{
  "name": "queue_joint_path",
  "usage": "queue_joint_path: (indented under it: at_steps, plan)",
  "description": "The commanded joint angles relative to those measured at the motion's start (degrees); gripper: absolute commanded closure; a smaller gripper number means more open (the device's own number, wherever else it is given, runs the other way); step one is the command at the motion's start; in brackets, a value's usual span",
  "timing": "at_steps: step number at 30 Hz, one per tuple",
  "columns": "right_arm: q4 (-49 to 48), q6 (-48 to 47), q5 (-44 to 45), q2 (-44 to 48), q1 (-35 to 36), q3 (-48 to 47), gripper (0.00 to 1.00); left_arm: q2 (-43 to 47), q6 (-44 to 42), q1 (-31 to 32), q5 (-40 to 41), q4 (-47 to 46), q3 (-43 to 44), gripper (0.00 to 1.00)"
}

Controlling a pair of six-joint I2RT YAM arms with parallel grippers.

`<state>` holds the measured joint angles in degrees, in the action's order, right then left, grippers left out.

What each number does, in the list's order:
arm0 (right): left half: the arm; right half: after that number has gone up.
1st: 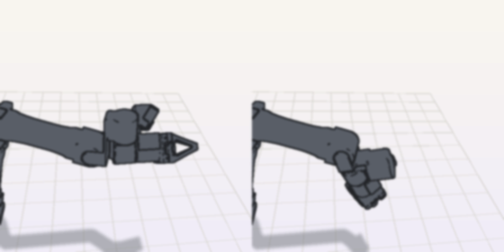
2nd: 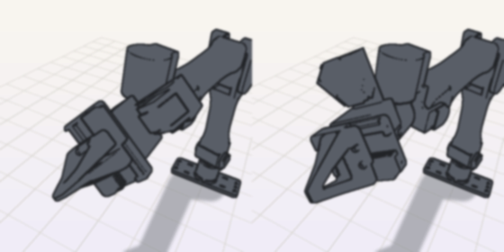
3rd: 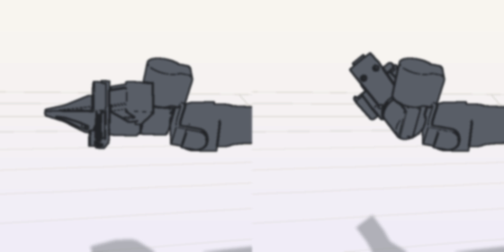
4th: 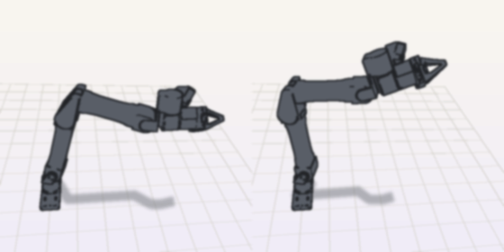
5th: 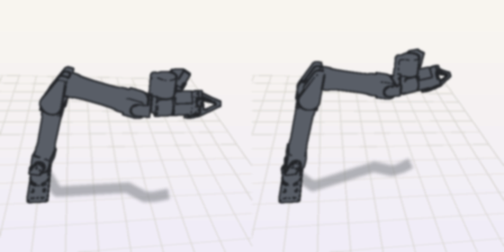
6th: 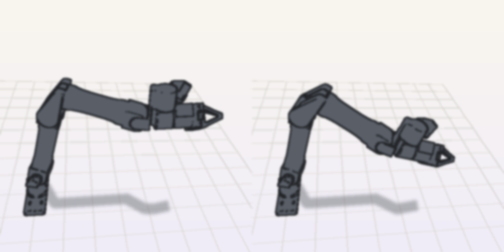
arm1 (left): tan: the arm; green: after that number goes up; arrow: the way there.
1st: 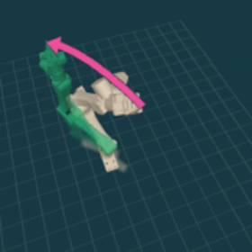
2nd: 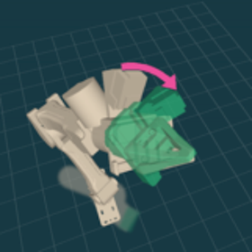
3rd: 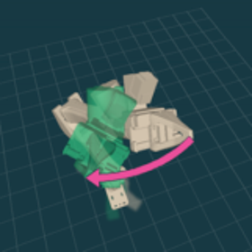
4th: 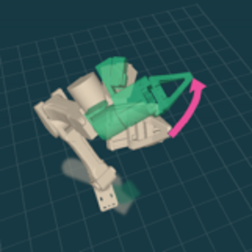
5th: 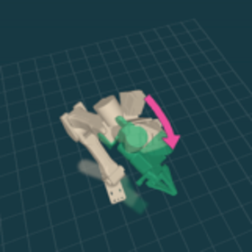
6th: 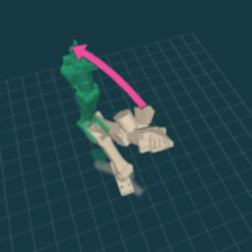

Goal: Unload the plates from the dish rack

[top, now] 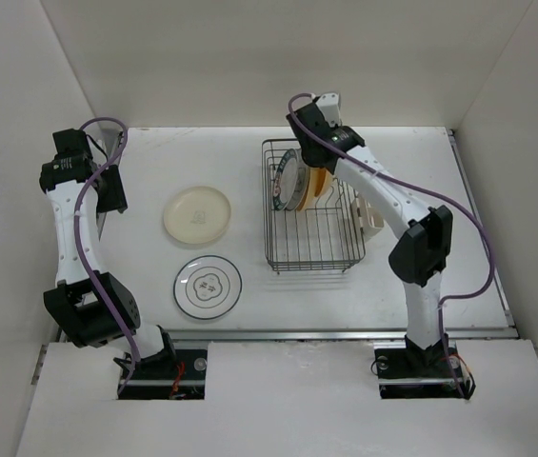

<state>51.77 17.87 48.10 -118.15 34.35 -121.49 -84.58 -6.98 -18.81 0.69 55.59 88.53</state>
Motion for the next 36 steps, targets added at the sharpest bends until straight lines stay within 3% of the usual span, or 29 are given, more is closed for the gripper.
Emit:
queue_joint_path:
  at_steps: [1, 7, 9, 11, 14, 17, 18, 19, 22, 23, 25, 29, 30, 34, 36]
  plan:
    - [-2.02, -2.57, 12.18, 6.08, -0.25, -4.02, 1.00, 1.08, 0.13, -0.09, 0.01, 0.92, 1.20, 0.48]
    - [-4.13, -6.09, 24.67, 7.93, -0.25, -5.86, 1.00, 0.55, -0.66, -0.09, -3.49, 1.54, 2.25, 0.48]
    - [-5.00, -6.61, 25.20, 8.72, -0.86, -5.86, 1.00, 1.25, -2.24, -0.09, -9.45, 2.06, 2.26, 0.48]
    - [-5.80, -6.62, 24.59, 10.30, -1.47, -5.86, 1.00, 2.13, -4.61, -0.09, -18.99, 2.67, 2.26, 0.38]
    - [-6.85, -6.62, 24.59, 10.83, -1.48, -7.70, 1.00, 3.62, -8.74, -0.09, -28.34, 4.43, 2.26, 0.12]
    - [-9.22, -6.62, 19.86, 13.10, -2.00, -9.46, 1.00, 4.16, -11.21, -0.09, -37.76, 5.75, 2.26, 0.11]
    - [-10.19, -6.01, 17.15, 14.16, -2.00, -9.47, 1.00, 4.16, -12.17, -0.09, -40.74, 6.62, 2.26, 0.08]
    - [-13.33, -6.00, 9.03, 15.48, -2.00, -8.33, 1.00, 4.16, -12.70, -0.09, -42.07, 6.63, 2.26, 0.03]
    - [-20.89, -6.00, -7.87, 22.16, -2.00, 1.40, 1.00, 4.68, -13.67, -0.09, -47.94, 7.95, 2.96, 0.03]
    - [-25.88, -6.00, -18.11, 23.48, -1.48, 7.61, 1.00, 5.20, -14.28, -0.09, -49.28, 7.95, 3.48, 0.01]
    - [-29.34, -6.00, -24.60, 24.98, -0.34, 12.31, 1.00, 5.21, -14.29, -0.09, -51.91, 7.34, 3.49, 0.01]
    - [-33.91, -6.00, -41.37, 22.70, 3.26, 17.42, 1.00, 5.21, -11.31, 2.37, -49.48, 5.14, 3.49, 0.01]
    - [-37.06, -6.00, -51.25, 22.70, 3.88, 19.26, 1.00, 5.21, -11.30, 2.98, -48.95, 4.27, 3.49, 0.01]
    - [-40.61, -2.75, -69.83, 15.35, 5.90, 18.76, 1.00, 5.21, -7.52, 2.99, -46.84, -0.91, 0.33, 0.01]
    - [-39.82, -1.35, -74.00, 12.43, 6.78, 17.26, 1.00, 4.68, -6.74, 3.51, -44.47, -1.45, -0.46, 0.01]
